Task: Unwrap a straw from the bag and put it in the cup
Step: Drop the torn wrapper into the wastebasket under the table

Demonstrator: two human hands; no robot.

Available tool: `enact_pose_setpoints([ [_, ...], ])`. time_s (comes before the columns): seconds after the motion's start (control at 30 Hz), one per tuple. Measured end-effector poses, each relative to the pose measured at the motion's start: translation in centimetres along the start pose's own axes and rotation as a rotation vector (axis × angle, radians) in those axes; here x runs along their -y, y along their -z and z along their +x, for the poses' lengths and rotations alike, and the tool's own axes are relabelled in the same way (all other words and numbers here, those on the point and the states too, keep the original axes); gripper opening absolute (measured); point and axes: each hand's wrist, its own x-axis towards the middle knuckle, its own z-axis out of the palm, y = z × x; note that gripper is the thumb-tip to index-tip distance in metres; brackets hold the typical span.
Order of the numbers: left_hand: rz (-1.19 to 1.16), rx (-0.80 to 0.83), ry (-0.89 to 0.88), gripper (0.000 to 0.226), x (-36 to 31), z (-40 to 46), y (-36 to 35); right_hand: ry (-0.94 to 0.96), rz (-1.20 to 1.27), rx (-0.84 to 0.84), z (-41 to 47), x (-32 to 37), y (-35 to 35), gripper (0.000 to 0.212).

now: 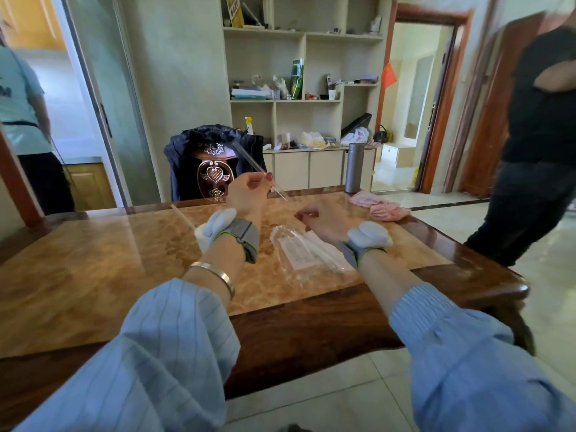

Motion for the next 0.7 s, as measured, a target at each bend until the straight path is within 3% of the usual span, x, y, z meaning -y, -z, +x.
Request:
enact_pose_setpoints([
  [0.4, -0.039, 0.001, 0.077, 0.012, 0.2, -3.8, -5.2, -0.134, -0.025, -0.121, -4.7, -5.7, 5.2, 0.019],
  [0.5, -0.053, 0.123, 0.093, 0.005, 0.9, -6.0, -8.1, -0.184, -0.062, -0.137, -6.9, -8.5, 7.0, 0.029],
  [0.6, -0.106, 0.155, 0.091, 0.028, 1.3, -7.4, -9.9, -0.226, -0.060, -0.157, -8.7, -10.2, 8.1, 0.022],
  [0.7, -0.100, 0.236, 0.133, 0.035, 1.8, -9.4, -13.0, -0.319, -0.046, -0.224, -11.1, -12.6, 9.7, 0.017],
])
